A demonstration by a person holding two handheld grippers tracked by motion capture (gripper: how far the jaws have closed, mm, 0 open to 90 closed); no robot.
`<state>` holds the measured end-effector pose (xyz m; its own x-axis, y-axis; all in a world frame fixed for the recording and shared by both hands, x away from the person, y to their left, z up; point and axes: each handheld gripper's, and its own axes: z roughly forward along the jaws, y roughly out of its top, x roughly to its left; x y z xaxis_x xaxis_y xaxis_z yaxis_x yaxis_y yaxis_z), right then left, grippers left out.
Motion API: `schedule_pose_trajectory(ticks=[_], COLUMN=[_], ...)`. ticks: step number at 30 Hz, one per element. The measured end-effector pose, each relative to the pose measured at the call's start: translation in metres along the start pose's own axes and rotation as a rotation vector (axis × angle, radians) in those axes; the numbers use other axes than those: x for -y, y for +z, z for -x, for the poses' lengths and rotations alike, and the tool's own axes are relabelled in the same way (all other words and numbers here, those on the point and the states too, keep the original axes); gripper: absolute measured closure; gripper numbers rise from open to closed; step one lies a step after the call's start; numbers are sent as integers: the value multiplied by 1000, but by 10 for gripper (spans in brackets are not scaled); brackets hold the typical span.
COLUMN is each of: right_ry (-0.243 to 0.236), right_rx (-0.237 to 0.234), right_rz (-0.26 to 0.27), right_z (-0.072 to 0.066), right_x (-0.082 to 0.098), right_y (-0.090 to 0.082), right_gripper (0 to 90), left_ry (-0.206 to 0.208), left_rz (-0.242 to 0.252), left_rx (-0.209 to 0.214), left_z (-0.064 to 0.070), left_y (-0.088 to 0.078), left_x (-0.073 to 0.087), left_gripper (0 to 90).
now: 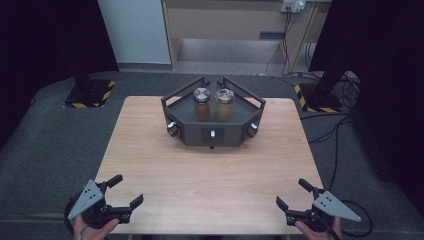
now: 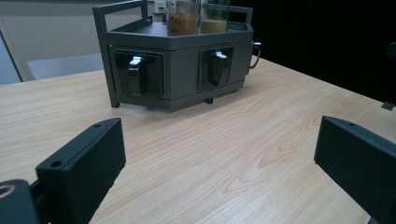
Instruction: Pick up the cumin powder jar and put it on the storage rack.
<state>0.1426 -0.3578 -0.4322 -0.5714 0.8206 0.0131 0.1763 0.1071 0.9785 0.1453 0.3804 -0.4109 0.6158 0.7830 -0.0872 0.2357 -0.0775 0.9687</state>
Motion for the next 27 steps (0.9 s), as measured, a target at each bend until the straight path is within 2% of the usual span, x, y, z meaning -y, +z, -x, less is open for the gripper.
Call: schedule_pose_trajectory(ticks=[27], right_ry=[7], right_rx=[-8], right_rz=[1], right_z=[1], right_x=[1], right_y=[0], right_gripper=[38], left_ry=[6], left_rz=[-5], left_rx=[10], left_z=[0], left_y=[1], left_x=[-1], left_gripper=[10])
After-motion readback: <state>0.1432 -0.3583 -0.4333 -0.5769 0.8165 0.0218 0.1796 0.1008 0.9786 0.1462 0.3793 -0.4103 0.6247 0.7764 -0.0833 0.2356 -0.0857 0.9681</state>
